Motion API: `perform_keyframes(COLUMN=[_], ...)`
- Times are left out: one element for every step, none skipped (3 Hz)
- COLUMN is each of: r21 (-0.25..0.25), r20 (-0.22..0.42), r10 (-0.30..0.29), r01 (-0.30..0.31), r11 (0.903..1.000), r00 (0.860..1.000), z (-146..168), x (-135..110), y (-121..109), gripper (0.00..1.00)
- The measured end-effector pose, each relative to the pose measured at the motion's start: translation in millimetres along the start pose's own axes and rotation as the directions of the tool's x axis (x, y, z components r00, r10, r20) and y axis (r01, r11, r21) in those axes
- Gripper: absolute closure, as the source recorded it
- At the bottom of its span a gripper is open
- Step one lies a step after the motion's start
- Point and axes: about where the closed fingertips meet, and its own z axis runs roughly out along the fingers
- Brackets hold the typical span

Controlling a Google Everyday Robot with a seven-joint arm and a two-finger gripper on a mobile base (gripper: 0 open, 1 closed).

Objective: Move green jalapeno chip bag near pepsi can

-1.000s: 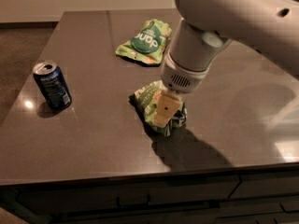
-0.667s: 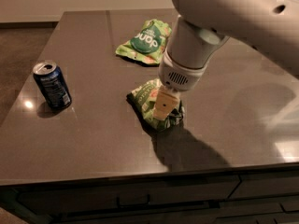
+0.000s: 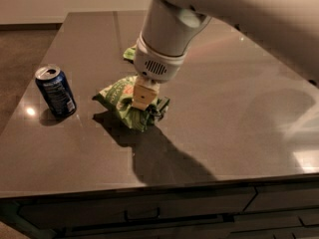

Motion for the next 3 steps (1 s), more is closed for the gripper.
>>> perform_keyframes(r21=[-0.01, -0.023, -0.049], r20=[0.019, 0.008, 0.0], r10=[-0.055, -0.104, -0.15], r01=[0.055, 0.105, 0.15], r11=[0.9985, 0.9942, 0.9875], r00=[0.998, 0.995, 0.989], z=[4, 13, 25], x=[-31, -54, -65], y=[8, 15, 21], gripper=[1.0, 0.82, 0.51])
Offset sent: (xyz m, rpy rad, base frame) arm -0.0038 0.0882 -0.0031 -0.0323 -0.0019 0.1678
